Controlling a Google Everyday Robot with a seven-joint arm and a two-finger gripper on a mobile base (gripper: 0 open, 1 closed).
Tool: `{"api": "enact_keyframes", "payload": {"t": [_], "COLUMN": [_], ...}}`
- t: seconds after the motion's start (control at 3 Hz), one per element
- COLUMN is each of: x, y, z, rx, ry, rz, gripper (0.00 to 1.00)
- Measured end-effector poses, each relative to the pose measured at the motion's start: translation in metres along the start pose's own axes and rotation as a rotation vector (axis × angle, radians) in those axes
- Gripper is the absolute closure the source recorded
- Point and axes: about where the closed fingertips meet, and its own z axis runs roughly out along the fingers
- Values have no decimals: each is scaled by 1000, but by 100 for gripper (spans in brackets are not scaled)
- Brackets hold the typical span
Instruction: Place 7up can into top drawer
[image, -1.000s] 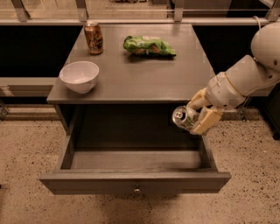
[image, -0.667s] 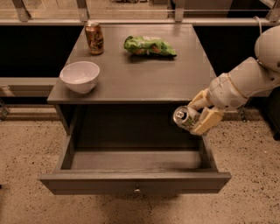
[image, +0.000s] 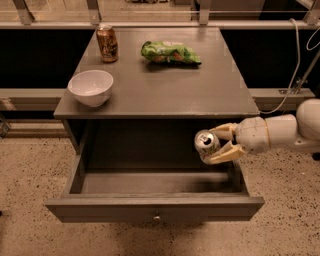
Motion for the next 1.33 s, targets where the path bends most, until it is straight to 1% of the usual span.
{"api": "enact_keyframes", "payload": {"t": [0.33,0.67,1.0,1.33], "x": [-10,-20,10,47], "y": [-6,-9,-2,10], "z": [-3,-2,4,-2], "rx": [109,117,106,116], "ry": [-297,-373,-255,-228], "rz": [47,69,118,217], "gripper": [100,81,58,36]}}
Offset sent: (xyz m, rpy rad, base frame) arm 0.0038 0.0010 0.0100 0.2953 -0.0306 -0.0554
